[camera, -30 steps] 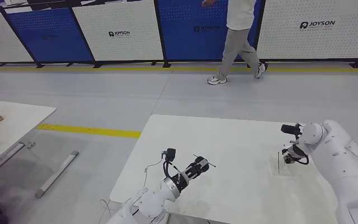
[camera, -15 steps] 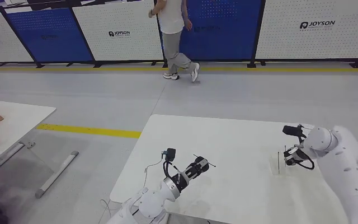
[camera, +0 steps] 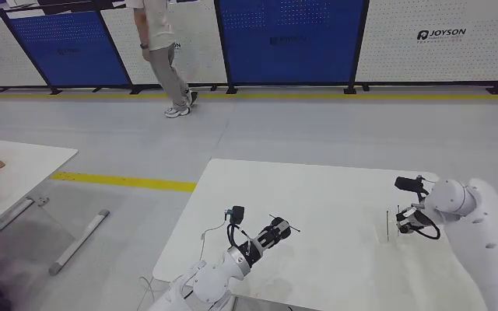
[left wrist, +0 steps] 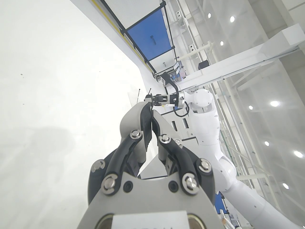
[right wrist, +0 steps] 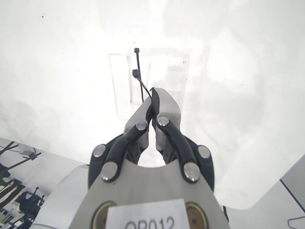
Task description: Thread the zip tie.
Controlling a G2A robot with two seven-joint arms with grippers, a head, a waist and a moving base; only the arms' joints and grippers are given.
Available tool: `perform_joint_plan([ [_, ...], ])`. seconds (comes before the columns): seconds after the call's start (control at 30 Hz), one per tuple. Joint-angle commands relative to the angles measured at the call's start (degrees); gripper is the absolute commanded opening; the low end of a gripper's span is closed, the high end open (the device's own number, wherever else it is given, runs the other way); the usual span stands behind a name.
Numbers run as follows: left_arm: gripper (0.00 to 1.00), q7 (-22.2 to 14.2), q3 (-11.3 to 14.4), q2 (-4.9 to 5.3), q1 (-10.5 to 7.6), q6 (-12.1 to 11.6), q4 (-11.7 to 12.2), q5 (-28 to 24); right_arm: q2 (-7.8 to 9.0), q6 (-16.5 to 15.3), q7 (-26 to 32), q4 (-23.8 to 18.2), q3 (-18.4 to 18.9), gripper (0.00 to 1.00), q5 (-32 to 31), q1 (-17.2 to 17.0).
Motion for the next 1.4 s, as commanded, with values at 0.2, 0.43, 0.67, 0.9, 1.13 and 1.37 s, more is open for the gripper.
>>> perform_joint_plan([
  [0.2,0.00,0.00,0.00,0.00,0.00,0.00,0.00,0.00,-0.01,-0.24,-0.28,0.03,-0.01,0.00,0.08,-0.18],
  [0.43,0.00,0.00,0.00,0.00,0.00,0.00,0.00,0.00,-0.58,-4.93,0.00,6.71,-2.79,0.00,3.19,3.30],
  [0.67,0.00,0.00,0.00,0.00,0.00,0.00,0.00,0.00,-2.73,-7.11,0.00,16.09,-8.36,0.00,6.10,9.17],
  [0.9,0.00,0.00,0.00,0.00,0.00,0.00,0.00,0.00,-5.27,-9.33,0.00,24.41,-13.67,0.00,8.34,13.22],
  [1.13,0.00,0.00,0.00,0.00,0.00,0.00,0.00,0.00,-7.05,-10.11,0.00,29.40,-16.05,0.00,9.89,15.65],
  [1.37,0.00,0.00,0.00,0.00,0.00,0.00,0.00,0.00,-8.06,-9.90,-0.40,31.82,-16.85,0.07,10.10,16.97],
])
